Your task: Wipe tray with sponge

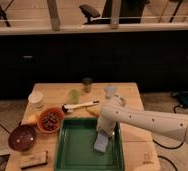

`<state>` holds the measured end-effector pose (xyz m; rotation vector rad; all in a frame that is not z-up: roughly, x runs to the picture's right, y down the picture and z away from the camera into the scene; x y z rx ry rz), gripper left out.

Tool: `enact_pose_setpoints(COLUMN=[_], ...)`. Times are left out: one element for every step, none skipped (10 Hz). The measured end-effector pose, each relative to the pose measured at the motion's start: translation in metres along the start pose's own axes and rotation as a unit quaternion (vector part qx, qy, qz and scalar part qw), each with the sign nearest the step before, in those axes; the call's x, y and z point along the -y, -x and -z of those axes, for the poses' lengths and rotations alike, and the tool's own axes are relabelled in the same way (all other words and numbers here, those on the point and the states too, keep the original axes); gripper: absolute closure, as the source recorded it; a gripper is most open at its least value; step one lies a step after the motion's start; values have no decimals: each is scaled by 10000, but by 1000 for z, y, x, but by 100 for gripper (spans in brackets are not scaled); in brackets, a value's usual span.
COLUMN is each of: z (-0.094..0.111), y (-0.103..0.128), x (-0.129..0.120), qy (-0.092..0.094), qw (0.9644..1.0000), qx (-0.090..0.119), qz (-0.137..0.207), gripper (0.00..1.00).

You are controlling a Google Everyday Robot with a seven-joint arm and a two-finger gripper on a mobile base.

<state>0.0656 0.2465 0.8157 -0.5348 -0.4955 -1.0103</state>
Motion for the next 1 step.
enact_pose_setpoints(z=[0], y=[0], x=[0], qy=[0], qw=[10000], qx=[0], qz=[0], gripper=[100])
